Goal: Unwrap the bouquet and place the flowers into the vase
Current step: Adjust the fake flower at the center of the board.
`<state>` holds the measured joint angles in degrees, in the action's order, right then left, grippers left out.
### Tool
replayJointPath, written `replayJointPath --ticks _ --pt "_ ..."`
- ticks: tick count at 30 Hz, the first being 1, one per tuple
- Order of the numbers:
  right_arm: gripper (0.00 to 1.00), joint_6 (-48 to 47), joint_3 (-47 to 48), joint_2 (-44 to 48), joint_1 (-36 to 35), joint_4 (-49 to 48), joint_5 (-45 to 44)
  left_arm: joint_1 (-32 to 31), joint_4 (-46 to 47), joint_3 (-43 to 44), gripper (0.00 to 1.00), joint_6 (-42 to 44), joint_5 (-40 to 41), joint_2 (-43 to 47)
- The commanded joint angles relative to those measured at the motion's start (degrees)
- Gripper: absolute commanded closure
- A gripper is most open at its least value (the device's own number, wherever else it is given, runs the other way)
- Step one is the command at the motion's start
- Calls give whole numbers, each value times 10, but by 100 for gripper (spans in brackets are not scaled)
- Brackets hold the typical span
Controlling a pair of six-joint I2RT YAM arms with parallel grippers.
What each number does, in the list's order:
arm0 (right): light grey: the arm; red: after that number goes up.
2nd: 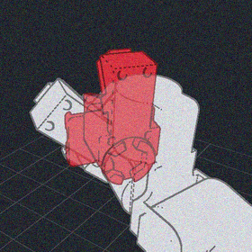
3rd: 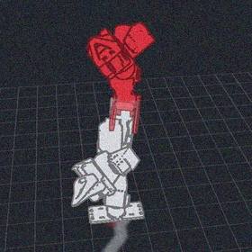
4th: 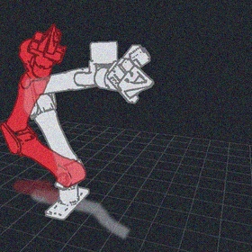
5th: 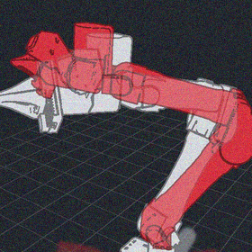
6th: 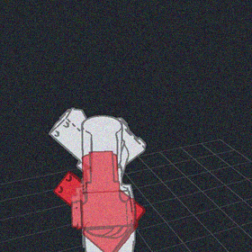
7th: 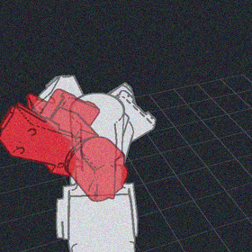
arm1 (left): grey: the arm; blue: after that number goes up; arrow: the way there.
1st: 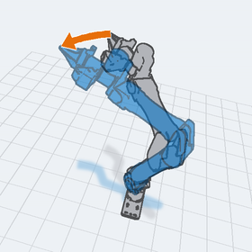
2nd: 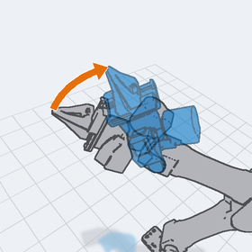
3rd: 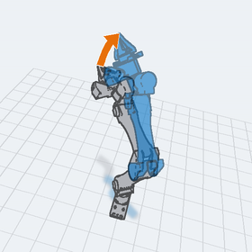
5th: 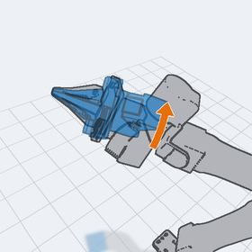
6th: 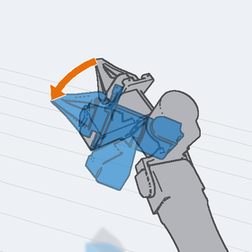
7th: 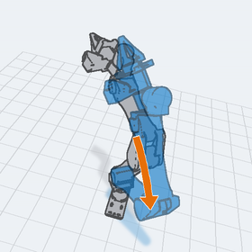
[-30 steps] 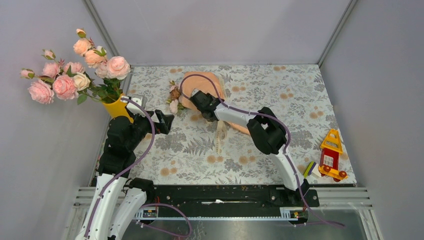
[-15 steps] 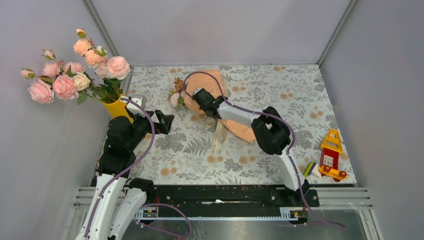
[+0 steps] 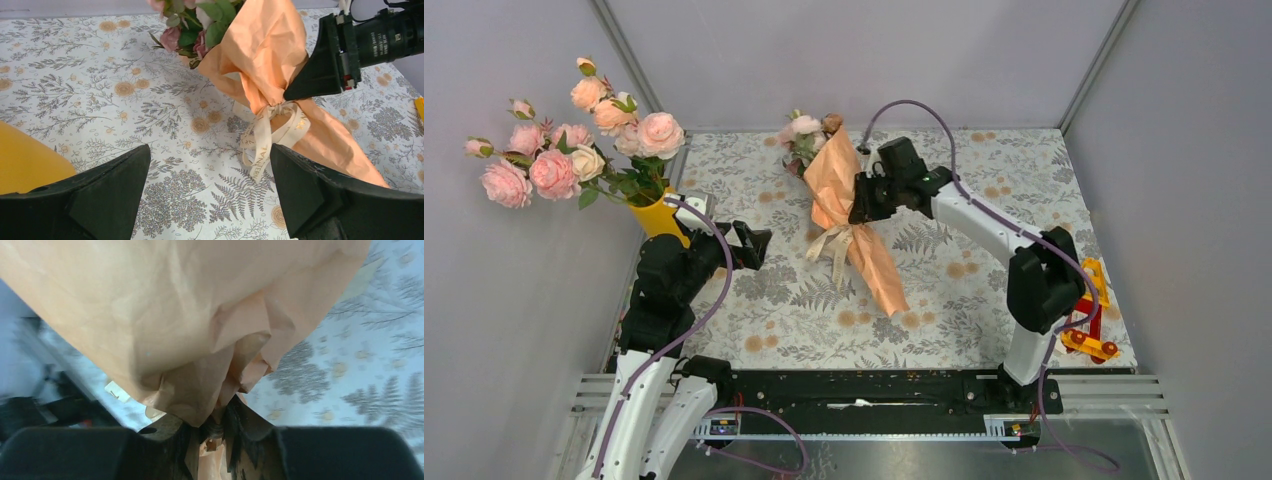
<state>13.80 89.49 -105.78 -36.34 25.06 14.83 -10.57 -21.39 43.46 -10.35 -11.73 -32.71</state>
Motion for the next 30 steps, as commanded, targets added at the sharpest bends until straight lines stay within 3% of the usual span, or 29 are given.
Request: replayJointPath --ticks 1,9,16,19,26,30 --pt "94 181 -81 46 37 -143 221 -1 14 0 1 2 3 6" --pt "94 307 -192 33 78 -301 289 -1 15 0 1 0 -1 5" --pt "88 289 -246 15 119 -296 212 -1 15 0 1 -1 -5 2" --pt "77 250 -253 14 123 -264 158 -1 15 0 1 -1 -6 -1" --pt "35 154 -258 56 123 -173 31 -1 14 0 1 1 1 -3" --pt "25 108 -260 103 123 -127 -44 -1 11 1 1 2 5 -2"
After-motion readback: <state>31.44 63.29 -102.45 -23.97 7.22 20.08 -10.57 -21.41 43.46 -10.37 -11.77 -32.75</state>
